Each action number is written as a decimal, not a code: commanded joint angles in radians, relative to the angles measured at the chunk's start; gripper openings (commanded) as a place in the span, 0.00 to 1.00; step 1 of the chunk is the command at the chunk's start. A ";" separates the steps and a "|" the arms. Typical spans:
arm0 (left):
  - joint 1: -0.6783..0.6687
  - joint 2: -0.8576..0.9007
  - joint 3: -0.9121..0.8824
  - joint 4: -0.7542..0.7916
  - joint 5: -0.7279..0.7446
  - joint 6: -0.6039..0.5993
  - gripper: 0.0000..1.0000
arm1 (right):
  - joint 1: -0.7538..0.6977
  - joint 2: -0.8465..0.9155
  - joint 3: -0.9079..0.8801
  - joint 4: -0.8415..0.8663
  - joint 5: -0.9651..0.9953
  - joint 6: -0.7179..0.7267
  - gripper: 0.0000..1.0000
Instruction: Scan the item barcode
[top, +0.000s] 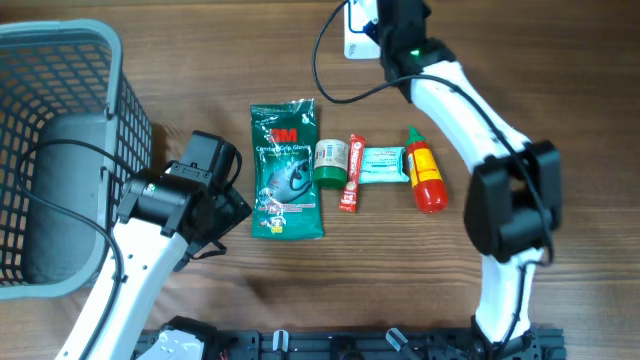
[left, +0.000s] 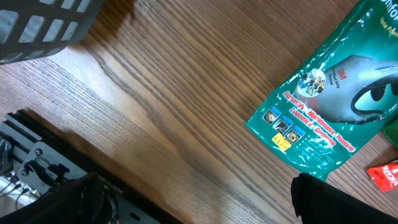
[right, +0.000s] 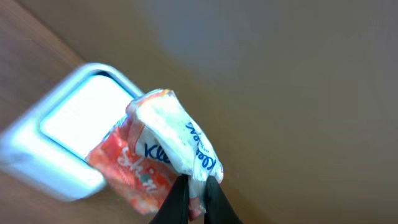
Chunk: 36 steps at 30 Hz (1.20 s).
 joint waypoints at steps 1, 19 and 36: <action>-0.005 0.000 -0.002 -0.001 0.001 -0.017 1.00 | 0.013 0.080 0.034 0.118 0.184 -0.368 0.04; -0.005 0.000 -0.002 -0.001 0.001 -0.017 1.00 | 0.084 0.143 0.034 0.203 0.227 -0.623 0.04; -0.005 0.000 -0.002 0.000 0.001 -0.017 1.00 | -0.257 -0.090 0.034 -0.228 0.348 -0.106 0.04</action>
